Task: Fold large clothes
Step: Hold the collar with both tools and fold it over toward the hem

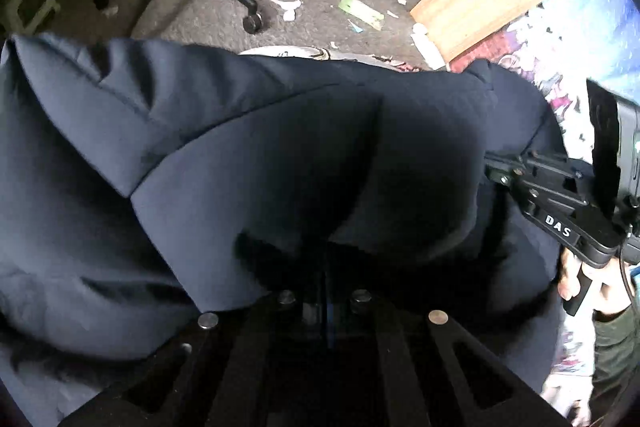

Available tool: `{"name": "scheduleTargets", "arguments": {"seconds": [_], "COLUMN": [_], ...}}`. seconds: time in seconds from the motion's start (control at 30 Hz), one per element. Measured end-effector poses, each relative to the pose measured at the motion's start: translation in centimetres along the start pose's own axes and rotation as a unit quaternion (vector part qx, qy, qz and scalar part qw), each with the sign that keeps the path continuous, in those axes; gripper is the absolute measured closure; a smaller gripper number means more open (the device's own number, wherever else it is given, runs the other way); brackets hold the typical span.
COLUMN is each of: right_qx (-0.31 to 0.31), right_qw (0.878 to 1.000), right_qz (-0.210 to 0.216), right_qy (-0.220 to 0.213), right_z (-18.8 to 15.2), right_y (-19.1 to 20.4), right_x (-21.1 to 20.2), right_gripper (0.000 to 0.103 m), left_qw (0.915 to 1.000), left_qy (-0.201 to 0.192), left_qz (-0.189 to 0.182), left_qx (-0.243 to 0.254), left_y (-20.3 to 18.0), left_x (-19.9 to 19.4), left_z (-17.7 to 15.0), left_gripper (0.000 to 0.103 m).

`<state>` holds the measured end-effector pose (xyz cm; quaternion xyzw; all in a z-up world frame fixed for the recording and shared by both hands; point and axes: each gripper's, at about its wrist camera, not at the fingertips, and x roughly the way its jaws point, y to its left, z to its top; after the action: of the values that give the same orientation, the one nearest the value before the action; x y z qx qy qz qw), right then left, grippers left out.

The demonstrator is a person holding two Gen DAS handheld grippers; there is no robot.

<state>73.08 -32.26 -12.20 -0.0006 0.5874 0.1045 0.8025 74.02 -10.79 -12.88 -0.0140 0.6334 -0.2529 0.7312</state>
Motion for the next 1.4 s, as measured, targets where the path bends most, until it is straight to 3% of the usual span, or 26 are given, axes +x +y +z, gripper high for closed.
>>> {"name": "scheduleTargets", "arguments": {"seconds": [0.13,0.27,0.4,0.53,0.6,0.67,0.77,0.8,0.87,0.93,1.2,1.4], "right_qx": [-0.026,0.027,-0.021,-0.024,-0.011,0.011,0.019,0.017,0.014,0.014,0.027,0.032], "right_qw": [0.999,0.998,0.992,0.996,0.997,0.997,0.996,0.996,0.996,0.996,0.996,0.995], "right_qz": [-0.034,0.035,0.060,0.054,0.052,0.067,0.072,0.068,0.056,0.051,0.057,0.025], "right_qy": [-0.025,-0.049,-0.110,-0.062,-0.050,-0.048,-0.049,-0.054,-0.064,-0.070,-0.071,-0.093], "right_z": [-0.5,-0.6,-0.4,0.1,0.1,0.0,-0.6,-0.8,-1.2,-1.4,-1.4,-1.7], "right_y": [1.5,0.1,3.4,5.9,5.5,5.0,4.8,5.0,5.4,5.5,4.9,5.5], "right_x": [0.2,-3.0,-6.3,-2.9,-1.5,-1.1,-0.3,-0.3,-0.1,0.1,0.2,0.4], "right_gripper": [0.103,0.103,0.103,0.103,0.103,0.103,0.103,0.103,0.103,0.103,0.103,0.103], "left_qw": [0.9995,0.9987,0.9986,0.9981,0.9961,0.9890,0.9792,0.9802,0.9897,0.9933,0.9935,0.9913], "left_qy": [-0.028,-0.047,-0.050,-0.057,-0.086,-0.141,-0.196,-0.195,-0.143,-0.115,-0.111,-0.129], "left_qz": [0.010,0.014,0.018,0.025,0.016,-0.005,-0.037,-0.024,0.000,0.005,0.012,0.013], "left_qx": [0.006,0.013,0.003,-0.004,0.007,0.042,0.036,0.022,0.002,0.001,-0.021,-0.020], "left_y": [-0.4,-0.2,0.2,0.3,0.1,-0.2,0.3,0.7,1.4,1.5,1.2,1.4], "left_x": [-0.4,-1.7,-2.5,-2.8,-3.7,-5.7,-7.6,-7.5,-5.6,-4.4,-2.6,-1.9], "left_z": [-1.2,-1.8,-1.5,-1.8,-2.6,-3.9,-4.7,-4.4,-3.7,-3.7,-3.4,-3.9], "left_gripper": [0.099,0.099,0.099,0.099,0.099,0.099,0.099,0.099,0.099,0.099,0.099,0.099]}}
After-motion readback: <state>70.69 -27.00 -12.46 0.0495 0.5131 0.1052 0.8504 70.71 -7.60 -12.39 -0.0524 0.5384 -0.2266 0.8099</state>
